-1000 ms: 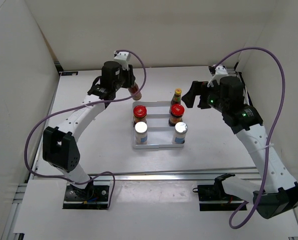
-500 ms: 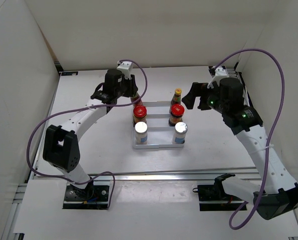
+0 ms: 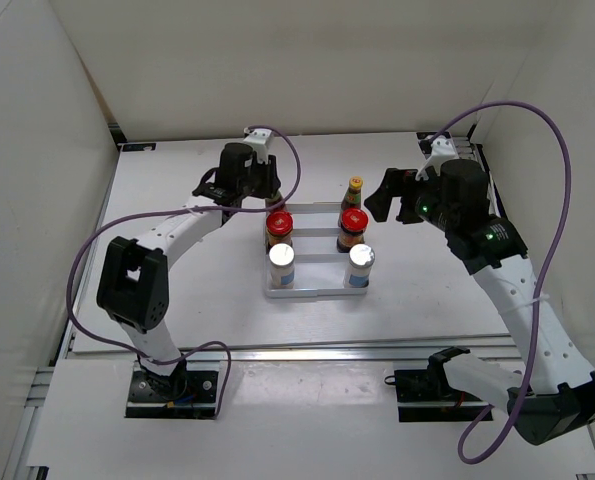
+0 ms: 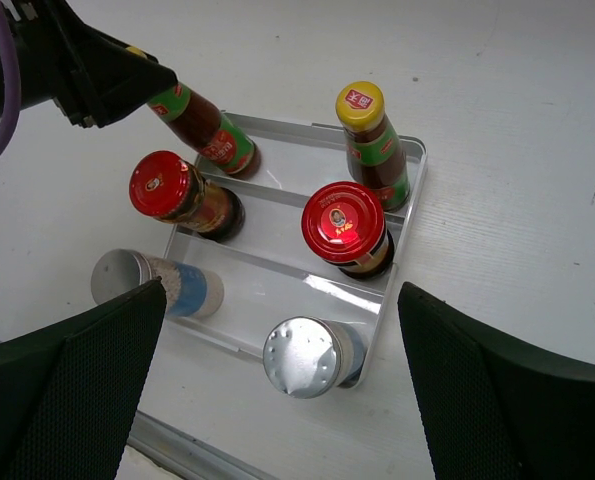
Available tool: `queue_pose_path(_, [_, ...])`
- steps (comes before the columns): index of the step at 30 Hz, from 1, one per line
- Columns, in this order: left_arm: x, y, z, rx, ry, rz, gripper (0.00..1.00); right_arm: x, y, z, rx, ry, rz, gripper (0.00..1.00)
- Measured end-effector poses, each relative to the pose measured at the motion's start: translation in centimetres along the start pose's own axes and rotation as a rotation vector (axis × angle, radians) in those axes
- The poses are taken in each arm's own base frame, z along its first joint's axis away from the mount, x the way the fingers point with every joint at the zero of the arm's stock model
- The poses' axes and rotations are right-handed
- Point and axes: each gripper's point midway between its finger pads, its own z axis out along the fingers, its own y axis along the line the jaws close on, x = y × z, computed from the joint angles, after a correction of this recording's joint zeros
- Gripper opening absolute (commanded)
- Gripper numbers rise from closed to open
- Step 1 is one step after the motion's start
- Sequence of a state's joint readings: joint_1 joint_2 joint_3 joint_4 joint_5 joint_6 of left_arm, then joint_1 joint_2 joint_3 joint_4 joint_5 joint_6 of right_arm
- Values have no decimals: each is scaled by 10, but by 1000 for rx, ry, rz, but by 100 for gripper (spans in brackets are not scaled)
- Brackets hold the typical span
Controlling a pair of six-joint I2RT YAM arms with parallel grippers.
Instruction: Organize the condiment bottles
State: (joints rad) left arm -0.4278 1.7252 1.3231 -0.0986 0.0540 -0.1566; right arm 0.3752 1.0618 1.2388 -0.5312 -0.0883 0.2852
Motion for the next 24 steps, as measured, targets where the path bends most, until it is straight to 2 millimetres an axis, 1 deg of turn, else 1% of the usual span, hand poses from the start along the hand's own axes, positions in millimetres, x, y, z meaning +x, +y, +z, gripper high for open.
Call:
queue_pose_path(1, [0,-1,1,1,-2,3,27,0,0,0,0,0,0,100])
queue_pose_path(3, [0,-2,1,5,-1,7,54,0,0,0,0,0,-1,100])
queue_pose_path(4, [0,-3,1,6,-1,8,72,0,0,0,0,0,-1,100])
queue_pose_path(5, [-1,-4,1,11,-2,13,84,0,0,0,1,-1,-1,100])
queue_pose_path(6, [-3,-6,1,16,-7,16,100,0,0,0,3,-2,-1,100])
queue_pose_path(13, [-28,-19,-1,42,-64,34,100,4,-2,0,9,7,0,100])
queue_pose_path(19, [-61,-24,-9,40,-136,57,100,5,-5,-1,22,10,-6,100])
queue_pose_path(21, [-73,-20,-18,11,-167,80,100,8,-11,-1,50,23,-24,100])
queue_pose_path(22, [-82,-15,-26,-21,-190,100,100,9,-16,-1,80,38,-28,100])
queue_pose_path(24, [-102,-2,-49,-102,-241,138,100,7,-28,0,155,66,-38,100])
